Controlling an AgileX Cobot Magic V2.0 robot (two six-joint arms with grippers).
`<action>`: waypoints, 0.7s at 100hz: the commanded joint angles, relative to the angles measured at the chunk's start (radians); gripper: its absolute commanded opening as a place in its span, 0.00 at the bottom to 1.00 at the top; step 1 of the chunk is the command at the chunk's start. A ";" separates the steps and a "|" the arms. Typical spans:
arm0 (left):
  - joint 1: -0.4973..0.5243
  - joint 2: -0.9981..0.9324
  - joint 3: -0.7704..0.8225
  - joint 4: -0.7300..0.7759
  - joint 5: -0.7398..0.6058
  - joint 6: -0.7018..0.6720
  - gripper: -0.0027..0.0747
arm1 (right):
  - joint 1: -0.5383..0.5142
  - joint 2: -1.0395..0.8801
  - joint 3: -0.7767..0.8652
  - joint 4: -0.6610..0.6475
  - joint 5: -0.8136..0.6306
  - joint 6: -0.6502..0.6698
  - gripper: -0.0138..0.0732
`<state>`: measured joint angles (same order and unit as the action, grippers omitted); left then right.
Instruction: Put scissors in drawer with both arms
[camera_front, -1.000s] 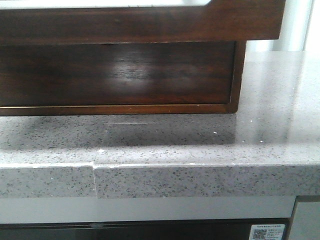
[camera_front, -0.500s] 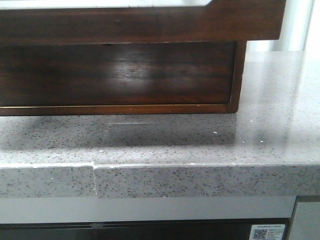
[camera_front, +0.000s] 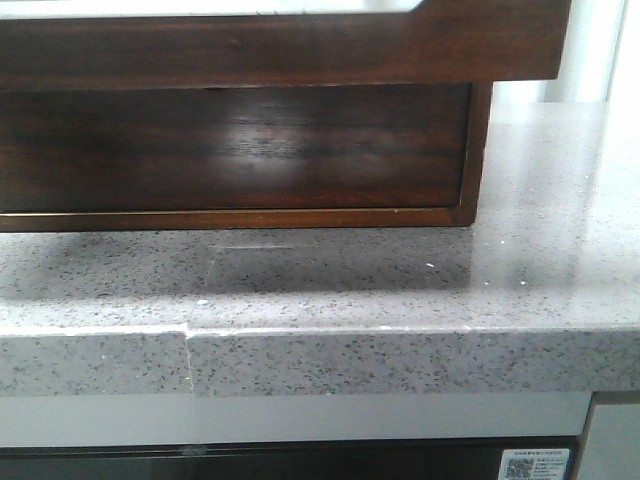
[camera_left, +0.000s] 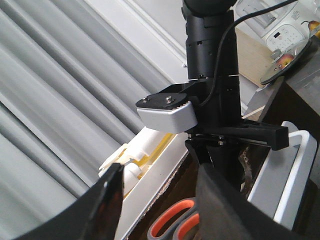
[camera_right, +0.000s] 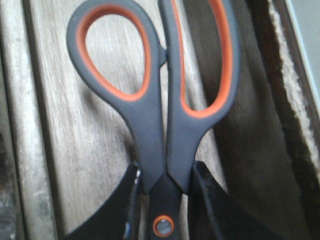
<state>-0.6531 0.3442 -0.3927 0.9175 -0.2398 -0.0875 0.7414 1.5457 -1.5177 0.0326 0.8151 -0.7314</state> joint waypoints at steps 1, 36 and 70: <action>-0.010 0.009 -0.026 -0.031 -0.037 -0.014 0.44 | -0.001 -0.029 -0.031 -0.001 -0.065 0.012 0.13; -0.010 0.009 -0.026 -0.031 -0.037 -0.014 0.44 | -0.001 -0.029 -0.031 -0.001 -0.078 0.014 0.47; -0.010 0.009 -0.026 -0.031 -0.037 -0.014 0.44 | -0.001 -0.055 -0.032 0.001 -0.075 0.019 0.44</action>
<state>-0.6531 0.3442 -0.3927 0.9159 -0.2398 -0.0875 0.7414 1.5436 -1.5177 0.0265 0.7880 -0.7240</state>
